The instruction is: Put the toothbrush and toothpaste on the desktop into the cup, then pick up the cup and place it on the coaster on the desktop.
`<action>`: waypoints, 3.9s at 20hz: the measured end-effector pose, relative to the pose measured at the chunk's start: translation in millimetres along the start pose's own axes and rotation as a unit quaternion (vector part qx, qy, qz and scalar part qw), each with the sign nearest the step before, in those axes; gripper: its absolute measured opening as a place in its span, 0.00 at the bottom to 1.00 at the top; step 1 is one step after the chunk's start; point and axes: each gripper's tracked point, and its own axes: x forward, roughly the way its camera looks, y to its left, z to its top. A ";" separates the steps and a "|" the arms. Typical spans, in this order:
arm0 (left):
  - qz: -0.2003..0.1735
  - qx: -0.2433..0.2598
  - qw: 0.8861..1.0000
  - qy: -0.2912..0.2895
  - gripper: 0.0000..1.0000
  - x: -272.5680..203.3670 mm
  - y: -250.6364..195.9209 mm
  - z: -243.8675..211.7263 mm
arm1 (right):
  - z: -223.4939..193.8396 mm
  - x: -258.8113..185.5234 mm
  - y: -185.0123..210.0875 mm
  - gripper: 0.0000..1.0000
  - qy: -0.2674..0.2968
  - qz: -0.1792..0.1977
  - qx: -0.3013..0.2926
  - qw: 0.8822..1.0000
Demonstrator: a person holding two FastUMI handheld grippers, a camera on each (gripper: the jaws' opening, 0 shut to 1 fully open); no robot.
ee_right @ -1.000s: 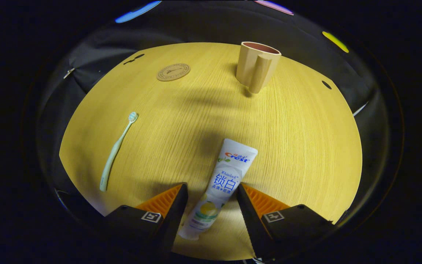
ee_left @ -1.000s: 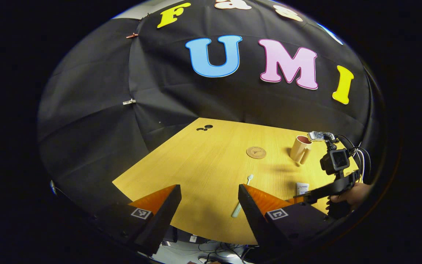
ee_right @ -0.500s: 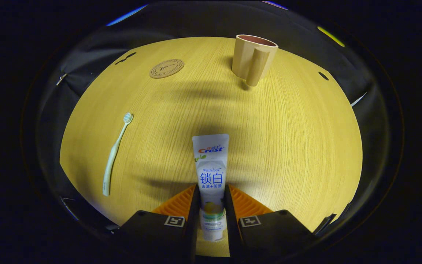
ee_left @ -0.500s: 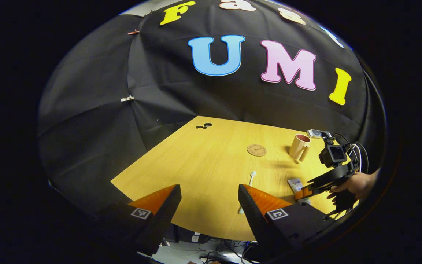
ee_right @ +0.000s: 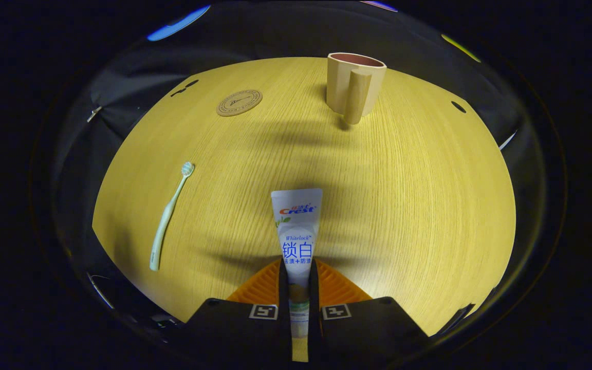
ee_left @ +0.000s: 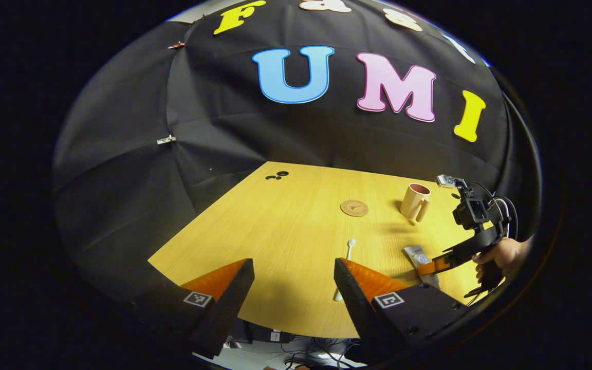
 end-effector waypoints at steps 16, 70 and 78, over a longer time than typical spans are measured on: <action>-0.098 0.057 0.989 0.095 0.99 84.3 -68.4 -37.6 | 40.2 -96.5 -63.9 0.16 -0.114 0.063 0.046 0.990; -0.170 0.039 0.969 0.174 0.07 99.5 -160.8 -9.2 | 247.0 -211.8 -96.8 0.15 -0.341 0.133 0.044 0.929; -0.188 0.007 0.981 0.047 0.06 81.0 -171.0 66.4 | 303.0 -165.5 -89.7 0.15 -0.398 0.125 -0.001 0.909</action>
